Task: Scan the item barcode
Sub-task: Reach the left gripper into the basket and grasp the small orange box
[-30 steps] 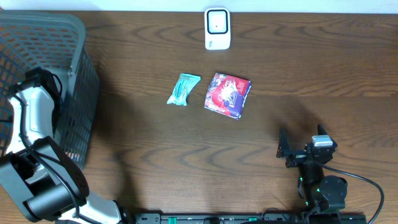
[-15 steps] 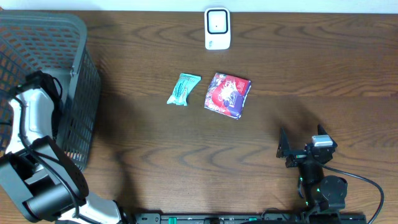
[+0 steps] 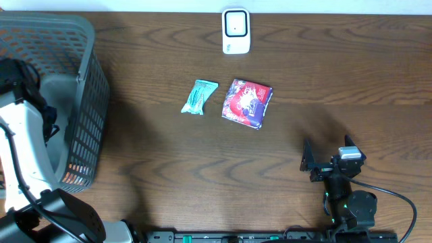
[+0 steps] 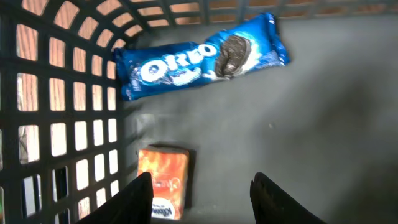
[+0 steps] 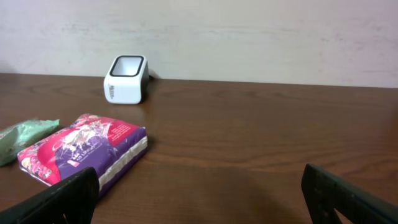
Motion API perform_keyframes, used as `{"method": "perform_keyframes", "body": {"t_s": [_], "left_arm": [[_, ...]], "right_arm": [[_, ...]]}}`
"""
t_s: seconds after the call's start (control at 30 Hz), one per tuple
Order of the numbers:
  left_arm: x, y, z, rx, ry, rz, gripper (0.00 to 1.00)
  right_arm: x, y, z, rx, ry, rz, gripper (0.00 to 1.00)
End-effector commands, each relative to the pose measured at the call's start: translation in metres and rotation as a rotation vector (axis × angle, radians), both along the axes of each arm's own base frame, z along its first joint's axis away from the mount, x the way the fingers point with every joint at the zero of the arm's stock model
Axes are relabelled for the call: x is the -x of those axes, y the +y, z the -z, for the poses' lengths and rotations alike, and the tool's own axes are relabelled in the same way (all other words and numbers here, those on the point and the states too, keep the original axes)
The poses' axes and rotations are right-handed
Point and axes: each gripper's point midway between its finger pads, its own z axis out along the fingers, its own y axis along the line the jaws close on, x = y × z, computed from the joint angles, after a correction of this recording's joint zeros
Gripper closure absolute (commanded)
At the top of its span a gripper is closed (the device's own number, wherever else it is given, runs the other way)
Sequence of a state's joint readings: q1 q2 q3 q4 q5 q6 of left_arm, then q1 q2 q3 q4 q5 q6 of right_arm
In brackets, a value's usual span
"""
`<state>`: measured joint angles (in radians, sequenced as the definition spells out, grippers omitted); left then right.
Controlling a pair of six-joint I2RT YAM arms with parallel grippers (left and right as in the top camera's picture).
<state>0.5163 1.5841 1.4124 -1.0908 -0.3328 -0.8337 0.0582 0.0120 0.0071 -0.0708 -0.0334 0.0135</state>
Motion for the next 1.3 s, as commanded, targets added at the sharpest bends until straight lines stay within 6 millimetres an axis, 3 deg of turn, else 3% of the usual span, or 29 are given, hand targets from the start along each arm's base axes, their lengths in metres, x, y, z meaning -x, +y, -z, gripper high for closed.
{"method": "perform_keyframes", "body": {"t_s": [0.0,0.27,0.5,1.07,1.13,1.2,1.23,1.27], "left_arm": [[0.007,0.001,0.016,0.076,0.013,-0.022,0.49],[0.022,-0.019,0.079,0.255,0.14,-0.037,0.48],[0.032,-0.025,0.113,0.324,0.249,-0.048,0.48],[0.04,-0.035,0.143,0.38,0.298,-0.052,0.5],[0.042,-0.034,0.147,0.373,0.302,-0.051,0.54],[0.043,-0.033,0.149,0.359,0.308,-0.051,0.68],[0.044,-0.032,0.149,0.355,0.31,-0.051,0.9],[0.044,-0.032,0.148,0.353,0.31,-0.051,0.92]], "right_arm": [[0.0,-0.002,0.0,0.011,-0.001,0.009,0.01],[0.0,-0.003,0.0,0.011,-0.001,0.01,0.01],[0.0,-0.003,0.0,0.011,-0.001,0.01,0.01],[0.0,-0.003,0.0,0.011,-0.001,0.01,0.01],[0.0,-0.003,0.0,0.011,-0.001,0.01,0.01],[0.0,-0.003,0.0,0.011,-0.001,0.01,0.01],[0.0,-0.003,0.0,0.011,-0.001,0.01,0.01],[0.0,-0.002,0.0,0.011,-0.001,0.009,0.01]]}}
